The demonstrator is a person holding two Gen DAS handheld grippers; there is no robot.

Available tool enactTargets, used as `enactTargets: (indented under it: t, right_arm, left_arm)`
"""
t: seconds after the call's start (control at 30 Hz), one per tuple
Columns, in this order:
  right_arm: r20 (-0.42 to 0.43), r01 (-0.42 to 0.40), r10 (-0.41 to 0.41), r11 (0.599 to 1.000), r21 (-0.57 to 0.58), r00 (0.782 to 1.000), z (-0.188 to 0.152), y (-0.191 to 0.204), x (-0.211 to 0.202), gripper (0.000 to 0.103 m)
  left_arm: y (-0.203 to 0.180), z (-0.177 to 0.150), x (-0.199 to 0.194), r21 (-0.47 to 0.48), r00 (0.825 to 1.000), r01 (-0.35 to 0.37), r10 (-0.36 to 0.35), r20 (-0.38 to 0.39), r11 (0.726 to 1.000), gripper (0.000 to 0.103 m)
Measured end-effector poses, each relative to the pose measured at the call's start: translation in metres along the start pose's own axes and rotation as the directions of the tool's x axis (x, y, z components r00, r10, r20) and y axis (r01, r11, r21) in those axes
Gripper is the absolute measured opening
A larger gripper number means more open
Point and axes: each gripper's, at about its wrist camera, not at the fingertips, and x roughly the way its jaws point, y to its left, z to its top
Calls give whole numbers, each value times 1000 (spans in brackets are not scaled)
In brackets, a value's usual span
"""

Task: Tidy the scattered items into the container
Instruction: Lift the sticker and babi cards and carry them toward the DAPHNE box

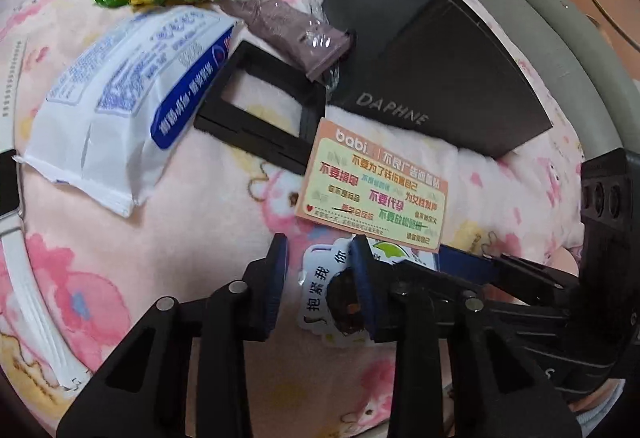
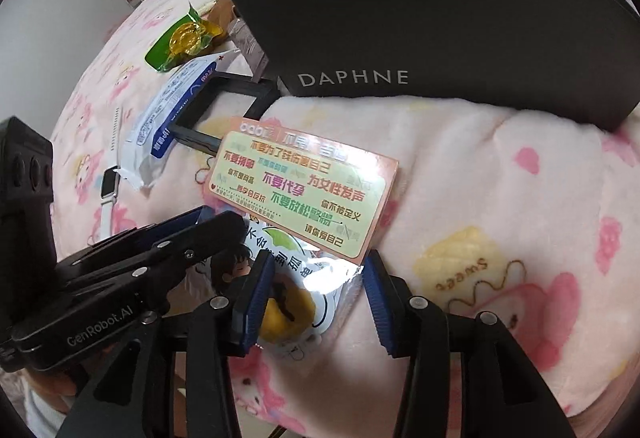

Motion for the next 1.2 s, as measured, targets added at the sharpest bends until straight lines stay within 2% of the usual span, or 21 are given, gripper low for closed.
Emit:
enactTargets:
  t: [0.07, 0.13, 0.27, 0.47, 0.6, 0.67, 0.8, 0.93, 1.1, 1.2]
  right_arm:
    - [7, -26, 26, 1000, 0, 1000, 1, 1, -4, 42]
    - [21, -47, 47, 999, -7, 999, 3, 3, -11, 41]
    - [67, -44, 47, 998, -34, 997, 5, 5, -27, 40]
    - [116, -53, 61, 996, -66, 991, 2, 2, -55, 40]
    - [160, -19, 34, 995, -96, 987, 5, 3, -74, 40]
    - [198, -7, 29, 994, -111, 980, 6, 3, -88, 40]
    - [264, -36, 65, 993, -110, 962, 13, -3, -113, 40]
    - [306, -11, 40, 995, -97, 951, 22, -15, -124, 40]
    - [332, -26, 51, 997, -78, 942, 39, -37, -135, 40]
    - [364, -18, 52, 995, -97, 930, 59, -43, -146, 40]
  left_arm:
    - [-11, -5, -5, 45, 999, -33, 33, 7, 998, 30]
    - [-19, -10, -8, 54, 999, -36, 35, 12, 998, 28]
    - [-25, -16, -18, 21, 1000, -7, 7, 24, 1000, 28]
    - [-40, -13, -45, -8, 995, 36, -35, 95, 999, 28]
    - [-50, -6, -64, -14, 991, 88, -86, 103, 996, 28]
    - [-58, -2, -71, 0, 990, 86, -86, 112, 996, 28]
    - [-72, 6, -83, 16, 988, 90, -91, 123, 996, 28]
    - [-89, 17, -85, 49, 985, 96, -102, 140, 994, 28]
    - [-112, 41, -76, 64, 979, 102, -112, 171, 993, 28]
    - [-132, 63, -76, 107, 978, 70, -89, 191, 992, 28]
